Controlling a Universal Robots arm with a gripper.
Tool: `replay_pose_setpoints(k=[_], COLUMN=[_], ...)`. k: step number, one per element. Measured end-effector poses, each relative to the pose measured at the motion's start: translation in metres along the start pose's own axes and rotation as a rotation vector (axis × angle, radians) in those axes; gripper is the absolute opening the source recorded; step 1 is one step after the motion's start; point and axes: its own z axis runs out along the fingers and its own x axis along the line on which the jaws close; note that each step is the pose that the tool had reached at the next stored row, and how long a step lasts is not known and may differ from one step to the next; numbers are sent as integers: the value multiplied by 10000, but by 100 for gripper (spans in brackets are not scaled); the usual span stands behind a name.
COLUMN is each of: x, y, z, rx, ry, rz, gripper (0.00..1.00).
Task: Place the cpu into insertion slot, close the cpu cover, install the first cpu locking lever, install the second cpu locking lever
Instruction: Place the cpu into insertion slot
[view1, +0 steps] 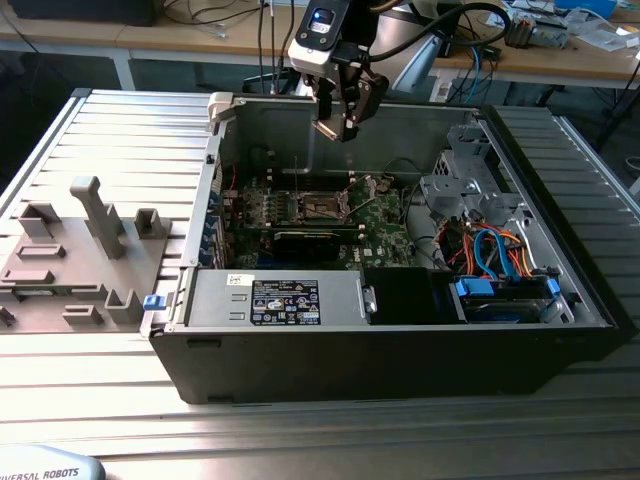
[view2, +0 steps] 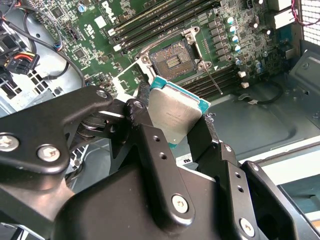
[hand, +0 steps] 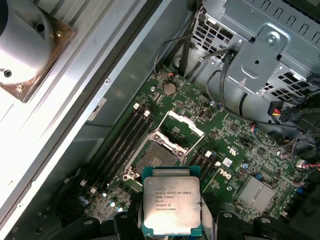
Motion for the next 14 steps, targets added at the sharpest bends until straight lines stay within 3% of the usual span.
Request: replay_pose_setpoints(k=[14], x=[0], y=[0], z=[0], rx=[-1], ry=[-3], rz=[69], gripper=[54])
